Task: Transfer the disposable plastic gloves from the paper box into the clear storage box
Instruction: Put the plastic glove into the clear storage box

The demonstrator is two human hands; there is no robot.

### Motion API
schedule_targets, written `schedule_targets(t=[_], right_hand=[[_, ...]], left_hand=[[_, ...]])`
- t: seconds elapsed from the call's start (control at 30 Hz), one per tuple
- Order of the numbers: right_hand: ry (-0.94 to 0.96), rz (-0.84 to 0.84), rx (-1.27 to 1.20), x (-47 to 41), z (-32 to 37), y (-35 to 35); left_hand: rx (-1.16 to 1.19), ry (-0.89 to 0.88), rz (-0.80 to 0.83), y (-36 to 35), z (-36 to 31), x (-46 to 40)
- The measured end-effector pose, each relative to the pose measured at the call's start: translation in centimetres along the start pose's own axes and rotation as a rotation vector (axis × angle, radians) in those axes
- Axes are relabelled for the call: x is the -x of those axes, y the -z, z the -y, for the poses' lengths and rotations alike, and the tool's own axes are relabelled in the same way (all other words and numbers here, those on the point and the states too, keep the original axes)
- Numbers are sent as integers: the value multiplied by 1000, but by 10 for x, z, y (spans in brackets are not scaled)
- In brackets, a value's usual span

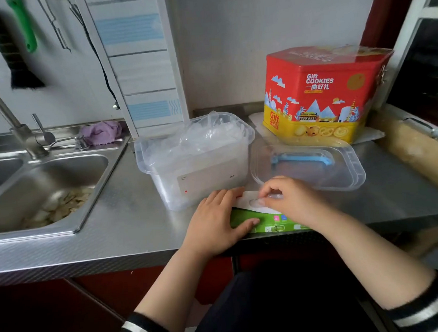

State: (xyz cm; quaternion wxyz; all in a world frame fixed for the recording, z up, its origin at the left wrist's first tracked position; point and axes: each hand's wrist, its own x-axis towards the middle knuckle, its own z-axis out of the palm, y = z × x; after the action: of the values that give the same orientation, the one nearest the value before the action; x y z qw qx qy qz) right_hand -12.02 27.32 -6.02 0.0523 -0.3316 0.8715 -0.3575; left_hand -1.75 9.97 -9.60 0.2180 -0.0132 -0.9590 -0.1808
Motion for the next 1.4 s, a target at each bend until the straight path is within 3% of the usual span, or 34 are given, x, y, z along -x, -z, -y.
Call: schedule_targets(t=[0.17, 0.33, 0.5, 0.77, 0.93, 1.07, 1.2, 1.3, 1.4], right_hand=[[-20, -136, -80, -6, -3, -4], [47, -171, -339, -3, -13, -5], [20, -203, -596, -4, -17, -5], [-87, -157, -444, -2, -12, -1], [-128, -142, -486, -1, -7, 1], [-122, -150, -546, -5, -19, -5], [-120, -161, -569, -5, -20, -6], [-98, -161, -534, -5, -17, -5], [-86, -161, -513, -4, -15, -4]], left_hand=[[-61, 36, 19, 7, -12, -7], [244, 173, 116, 16, -49, -32], [75, 242, 151, 6, -53, -50], [229, 310, -32, 29, -58, -55], [362, 337, -319, 99, -64, -74], [65, 208, -531, 161, -53, -106], [-248, 21, -685, 177, -35, -117], [-288, 43, -549, 158, -7, -113], [-287, 212, -181, 136, 25, -109]])
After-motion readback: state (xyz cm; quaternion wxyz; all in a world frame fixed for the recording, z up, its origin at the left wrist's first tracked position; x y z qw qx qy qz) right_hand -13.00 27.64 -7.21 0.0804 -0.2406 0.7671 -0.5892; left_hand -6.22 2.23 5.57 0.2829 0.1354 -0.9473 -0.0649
